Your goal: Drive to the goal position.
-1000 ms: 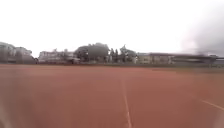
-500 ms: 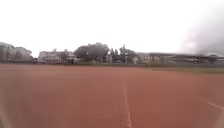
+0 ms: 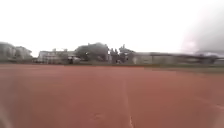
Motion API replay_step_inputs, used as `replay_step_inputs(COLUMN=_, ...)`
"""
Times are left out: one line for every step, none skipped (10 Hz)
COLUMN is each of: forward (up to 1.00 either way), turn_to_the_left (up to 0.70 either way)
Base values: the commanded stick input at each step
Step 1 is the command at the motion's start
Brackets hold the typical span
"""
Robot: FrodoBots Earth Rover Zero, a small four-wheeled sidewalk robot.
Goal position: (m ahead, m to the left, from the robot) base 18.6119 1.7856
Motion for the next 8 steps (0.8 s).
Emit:
replay_step_inputs(forward=0.3, turn_to_the_left=0.0)
replay_step_inputs(forward=0.3, turn_to_the_left=0.0)
replay_step_inputs(forward=0.3, turn_to_the_left=0.0)
replay_step_inputs(forward=0.3, turn_to_the_left=0.0)
replay_step_inputs(forward=0.3, turn_to_the_left=0.0)
replay_step_inputs(forward=0.3, turn_to_the_left=0.0)
replay_step_inputs(forward=0.3, turn_to_the_left=0.0)
replay_step_inputs(forward=0.3, turn_to_the_left=0.0)
